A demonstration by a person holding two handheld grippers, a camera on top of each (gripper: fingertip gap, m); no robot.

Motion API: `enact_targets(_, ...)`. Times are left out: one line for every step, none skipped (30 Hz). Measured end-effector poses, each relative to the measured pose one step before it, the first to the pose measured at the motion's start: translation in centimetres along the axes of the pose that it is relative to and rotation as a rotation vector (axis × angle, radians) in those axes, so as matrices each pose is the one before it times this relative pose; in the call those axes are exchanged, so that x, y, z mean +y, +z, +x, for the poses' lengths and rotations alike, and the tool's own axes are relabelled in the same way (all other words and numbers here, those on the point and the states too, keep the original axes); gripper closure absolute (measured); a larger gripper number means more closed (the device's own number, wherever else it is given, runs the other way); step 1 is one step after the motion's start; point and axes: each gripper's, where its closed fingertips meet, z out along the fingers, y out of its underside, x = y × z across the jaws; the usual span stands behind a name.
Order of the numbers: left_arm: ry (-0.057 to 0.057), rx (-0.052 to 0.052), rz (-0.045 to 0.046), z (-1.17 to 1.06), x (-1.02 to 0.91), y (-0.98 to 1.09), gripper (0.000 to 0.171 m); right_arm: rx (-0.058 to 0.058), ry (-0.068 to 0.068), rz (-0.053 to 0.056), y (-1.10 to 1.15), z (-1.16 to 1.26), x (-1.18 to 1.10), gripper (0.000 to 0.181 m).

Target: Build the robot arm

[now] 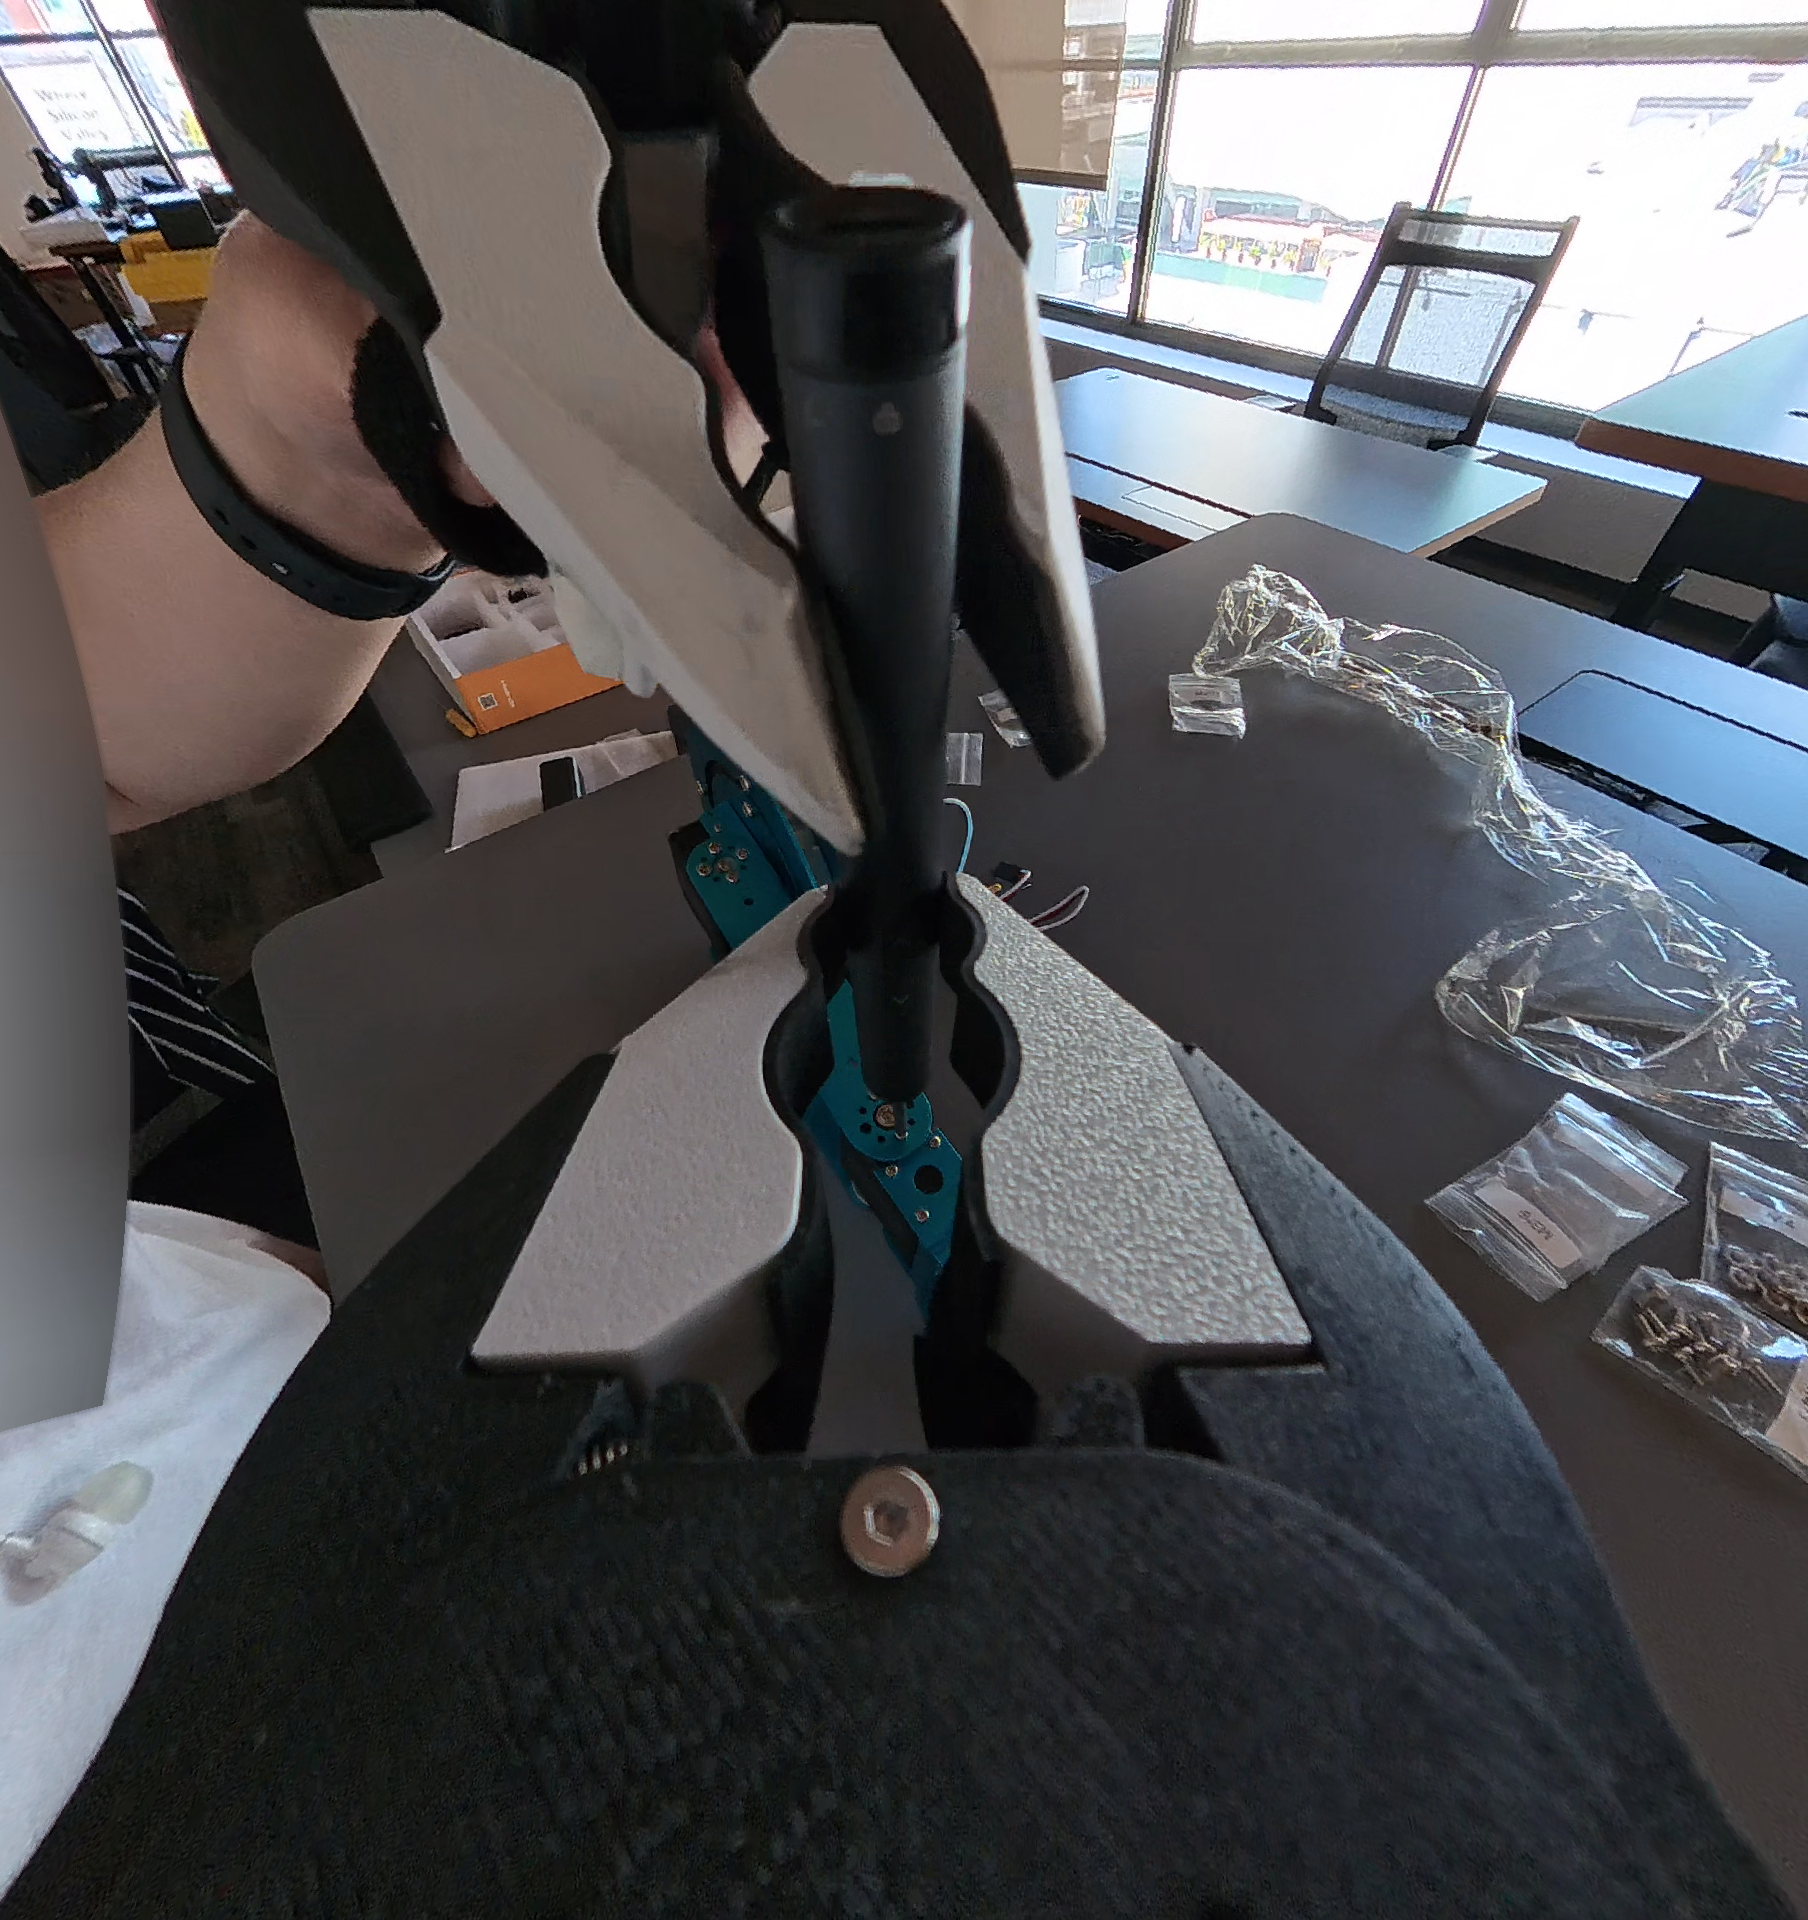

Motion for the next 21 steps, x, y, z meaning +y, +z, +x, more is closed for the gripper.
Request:
enact_targets(0.0062,0.0045,-0.00147,0.118,0.018,0.022,0.147,-0.0025,-0.0054,-0.0035,0.075,-0.1,-0.017,0.164)
enact_targets(0.0076,-0.0005,0.00146,0.071,-0.022,0.002,0.149,0.0035,-0.0057,-0.0037,0.055,0.002,-0.02,0.164)
enact_targets(0.0083,0.0008,0.00184,0.115,-0.033,-0.006,0.154,0.0049,-0.0065,-0.004,0.018,0.039,0.003,0.164)
enact_targets(0.006,-0.005,-0.00268,0.018,0.013,0.008,0.154,-0.0001,-0.0016,-0.0043,-0.005,-0.004,0.011,0.164)
enact_targets(0.0013,-0.0047,-0.0029,-0.005,0.006,0.002,0.154,-0.0024,0.0039,-0.0011,-0.017,-0.016,0.007,0.164)
enact_targets(-0.005,-0.0024,-0.00326,0.004,-0.002,0.02,0.154,-0.0027,0.0074,0.0013,-0.013,-0.007,-0.003,0.164)
enact_targets(-0.0023,-0.0018,-0.00332,0.002,0.005,0.009,0.154,-0.004,0.0091,0.0019,-0.003,-0.005,0.005,0.163)
enact_targets(0.0027,-0.0039,-0.00267,-0.016,0.006,-0.004,0.154,-0.0032,0.0099,0.0008,0.007,0.003,0.004,0.163)
enact_targets(0.0027,-0.0095,-0.00134,-0.09,-0.01,-0.019,0.154,0.0014,0.0074,0.0,0.02,0.057,-0.001,0.163)
enact_targets(0.0,-0.0105,0.00038,-0.126,-0.043,-0.014,0.154,0.0027,0.0054,-0.0012,0.006,0.064,-0.012,0.163)
enact_targets(-0.0037,-0.0058,-0.0022,-0.085,-0.002,0.021,0.154,0.0004,0.0065,-0.0025,-0.003,0.048,0.014,0.163)
enact_targets(-0.0087,-0.0014,-0.0027,-0.054,-0.008,0.04,0.154,0.0008,0.0069,-0.0019,-0.005,0.063,0.007,0.163)
enact_targets(-0.0115,0.0012,-0.00312,-0.085,-0.015,0.055,0.154,0.0015,0.0077,-0.0012,-0.006,0.071,0.008,0.163)
enact_targets(-0.0108,0.0036,-0.00284,-0.062,-0.019,0.072,0.154,-0.0001,0.0092,-0.0012,-0.021,0.054,0.009,0.164)
enact_targets(-0.0091,0.0028,-0.00417,-0.073,-0.015,0.063,0.154,-0.0014,0.01,-0.001,-0.008,0.059,0.009,0.163)
enact_targets(-0.0086,-0.0009,-0.00452,-0.109,-0.008,0.056,0.154,-0.0014,0.0132,0.0,0.002,0.062,0.011,0.164)
enact_targets(-0.0099,-0.001,-0.00387,-0.116,-0.003,0.051,0.155,-0.0024,0.0163,0.0011,0.006,0.039,0.004,0.164)
enact_targets(-0.0082,0.002,-0.00423,-0.074,-0.006,0.041,0.155,-0.003,0.0128,0.0013,-0.002,0.019,0.017,0.164)
enact_targets(-0.0047,0.0036,-0.00323,-0.031,0.026,0.014,0.155,-0.0019,0.0087,0.0017,0.001,-0.013,0.0,0.164)
enact_targets(-0.0029,0.0035,-0.00215,-0.021,0.018,-0.007,0.155,0.0019,-0.0056,0.0024,0.006,-0.018,0.004,0.164)
enact_targets(0.0011,0.0055,0.00002,0.018,0.003,0.006,0.155,0.0062,-0.0287,0.0017,-0.012,0.001,0.003,0.164)
